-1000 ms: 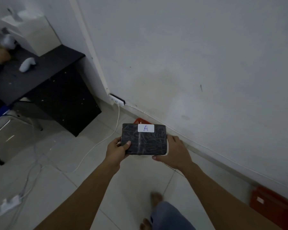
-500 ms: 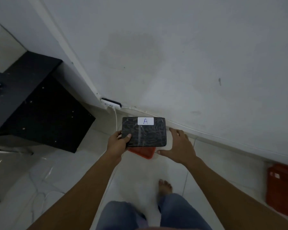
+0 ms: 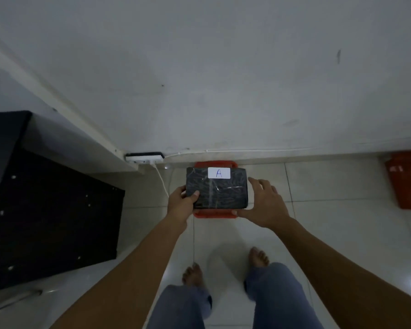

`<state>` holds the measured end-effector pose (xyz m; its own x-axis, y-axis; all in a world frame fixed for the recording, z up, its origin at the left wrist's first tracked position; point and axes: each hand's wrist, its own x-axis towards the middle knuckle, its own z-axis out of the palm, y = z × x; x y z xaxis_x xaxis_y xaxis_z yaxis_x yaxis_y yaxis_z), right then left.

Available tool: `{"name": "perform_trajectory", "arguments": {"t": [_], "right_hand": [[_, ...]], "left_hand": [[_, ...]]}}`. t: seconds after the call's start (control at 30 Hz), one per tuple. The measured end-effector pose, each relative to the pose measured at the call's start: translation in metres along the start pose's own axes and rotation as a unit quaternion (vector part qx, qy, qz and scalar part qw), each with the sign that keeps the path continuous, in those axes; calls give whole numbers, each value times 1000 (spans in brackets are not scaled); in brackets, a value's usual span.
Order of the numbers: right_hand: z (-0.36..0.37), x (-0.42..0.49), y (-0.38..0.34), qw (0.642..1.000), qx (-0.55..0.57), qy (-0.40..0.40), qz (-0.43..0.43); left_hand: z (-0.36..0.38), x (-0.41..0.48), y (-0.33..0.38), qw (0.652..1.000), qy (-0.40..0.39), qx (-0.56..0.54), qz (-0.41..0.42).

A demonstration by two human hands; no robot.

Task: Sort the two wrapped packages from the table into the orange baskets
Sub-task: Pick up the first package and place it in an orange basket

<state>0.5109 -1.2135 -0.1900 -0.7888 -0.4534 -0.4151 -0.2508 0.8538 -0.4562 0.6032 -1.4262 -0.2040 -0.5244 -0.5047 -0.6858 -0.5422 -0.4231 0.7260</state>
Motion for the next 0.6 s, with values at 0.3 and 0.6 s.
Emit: {"name": "perform_trajectory", "arguments": {"t": [0.3, 0.6], "right_hand": [[139, 88, 38, 999, 30, 0, 34], [267, 205, 114, 999, 44, 28, 17]], "left_hand": [[-14, 148, -104, 999, -8, 29, -26], [19, 308, -208, 1000, -30, 2, -4]]}}
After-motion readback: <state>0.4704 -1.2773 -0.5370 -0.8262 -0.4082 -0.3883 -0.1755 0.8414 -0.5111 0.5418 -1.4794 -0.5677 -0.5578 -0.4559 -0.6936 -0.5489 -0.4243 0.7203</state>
